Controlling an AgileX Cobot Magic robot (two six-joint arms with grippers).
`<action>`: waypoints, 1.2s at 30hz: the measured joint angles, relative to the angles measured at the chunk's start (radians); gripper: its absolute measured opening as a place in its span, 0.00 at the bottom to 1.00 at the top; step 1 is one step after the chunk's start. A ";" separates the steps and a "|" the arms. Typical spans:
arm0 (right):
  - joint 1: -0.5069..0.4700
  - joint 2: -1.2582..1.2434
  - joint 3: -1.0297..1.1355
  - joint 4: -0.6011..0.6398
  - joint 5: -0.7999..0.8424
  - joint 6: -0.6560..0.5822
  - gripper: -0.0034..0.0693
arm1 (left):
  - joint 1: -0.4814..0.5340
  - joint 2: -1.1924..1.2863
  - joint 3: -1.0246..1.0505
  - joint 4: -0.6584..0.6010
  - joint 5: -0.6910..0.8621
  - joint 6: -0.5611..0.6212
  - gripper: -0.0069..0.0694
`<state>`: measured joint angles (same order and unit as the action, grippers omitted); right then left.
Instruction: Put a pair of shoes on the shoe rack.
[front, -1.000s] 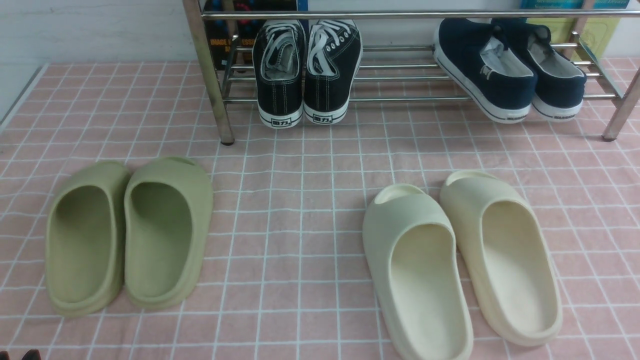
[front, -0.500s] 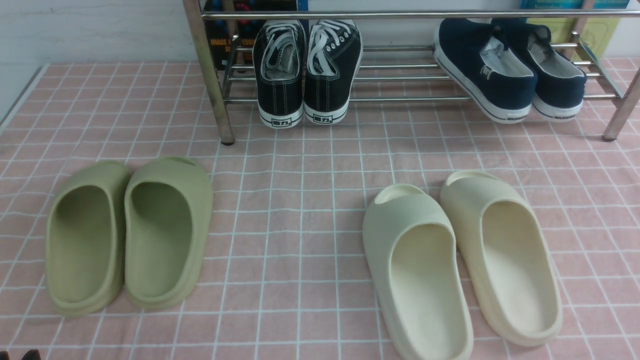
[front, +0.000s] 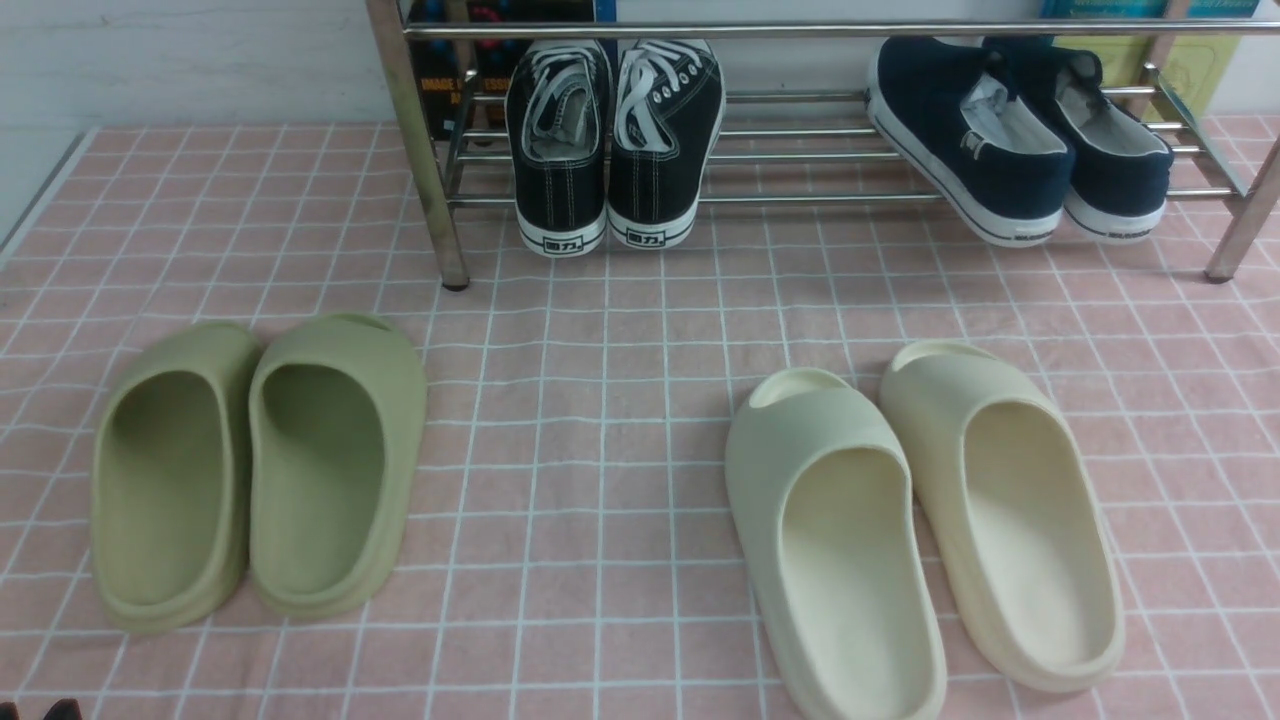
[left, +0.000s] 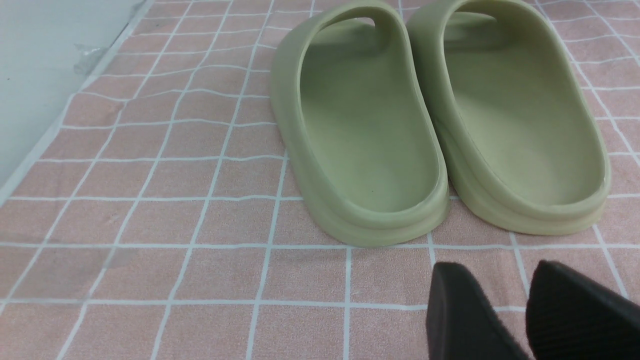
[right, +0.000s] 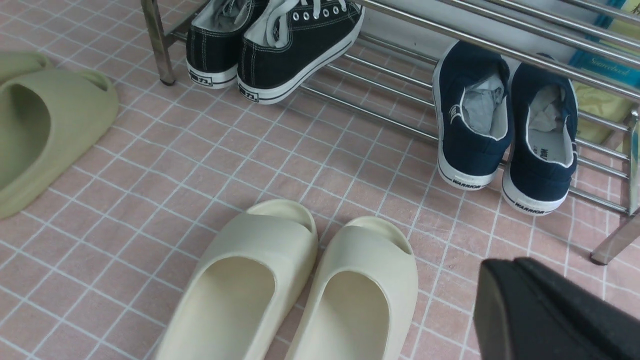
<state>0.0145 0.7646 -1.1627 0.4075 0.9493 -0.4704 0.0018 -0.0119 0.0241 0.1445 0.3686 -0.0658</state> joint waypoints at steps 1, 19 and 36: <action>0.000 -0.006 0.001 -0.008 0.000 0.000 0.02 | 0.000 0.000 0.000 0.000 0.000 0.000 0.40; 0.000 -0.532 0.857 -0.260 -0.828 0.323 0.02 | 0.000 0.000 0.000 0.000 0.000 0.000 0.40; -0.083 -0.773 1.186 -0.385 -0.632 0.477 0.02 | 0.000 0.000 0.000 0.001 0.001 0.000 0.40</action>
<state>-0.0688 -0.0088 0.0237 0.0220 0.3174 0.0067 0.0018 -0.0119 0.0241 0.1457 0.3695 -0.0658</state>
